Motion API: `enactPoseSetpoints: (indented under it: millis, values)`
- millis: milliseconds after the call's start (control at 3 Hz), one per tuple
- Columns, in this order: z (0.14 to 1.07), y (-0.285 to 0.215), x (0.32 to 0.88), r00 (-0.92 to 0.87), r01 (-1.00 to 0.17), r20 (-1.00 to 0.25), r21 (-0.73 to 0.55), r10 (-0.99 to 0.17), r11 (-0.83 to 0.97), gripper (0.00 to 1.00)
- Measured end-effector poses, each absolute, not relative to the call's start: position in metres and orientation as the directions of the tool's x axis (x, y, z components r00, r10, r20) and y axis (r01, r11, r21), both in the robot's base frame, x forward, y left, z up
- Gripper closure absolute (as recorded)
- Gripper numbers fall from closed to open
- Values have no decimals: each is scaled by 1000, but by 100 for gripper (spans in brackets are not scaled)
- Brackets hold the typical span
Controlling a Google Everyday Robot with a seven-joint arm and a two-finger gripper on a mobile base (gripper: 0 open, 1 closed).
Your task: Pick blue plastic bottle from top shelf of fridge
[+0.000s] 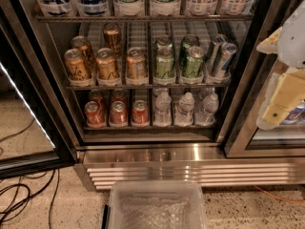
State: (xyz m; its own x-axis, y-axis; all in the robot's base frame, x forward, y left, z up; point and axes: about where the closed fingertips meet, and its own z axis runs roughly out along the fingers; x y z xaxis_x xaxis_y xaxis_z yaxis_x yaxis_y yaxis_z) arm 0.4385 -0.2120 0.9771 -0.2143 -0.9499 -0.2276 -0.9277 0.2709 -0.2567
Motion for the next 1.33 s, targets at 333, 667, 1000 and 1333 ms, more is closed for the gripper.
enactPoseSetpoints:
  millis: [333, 667, 1000, 1333]
  values:
    - [965, -201, 444, -190, -923, -313, -267, -931, 278, 0]
    - [961, -184, 451, -122, -904, -426, -326, -897, 277, 0]
    - [957, -169, 451, -28, -875, -527, -398, -849, 276, 0]
    - [952, -153, 450, 65, -841, -608, -461, -791, 285, 0]
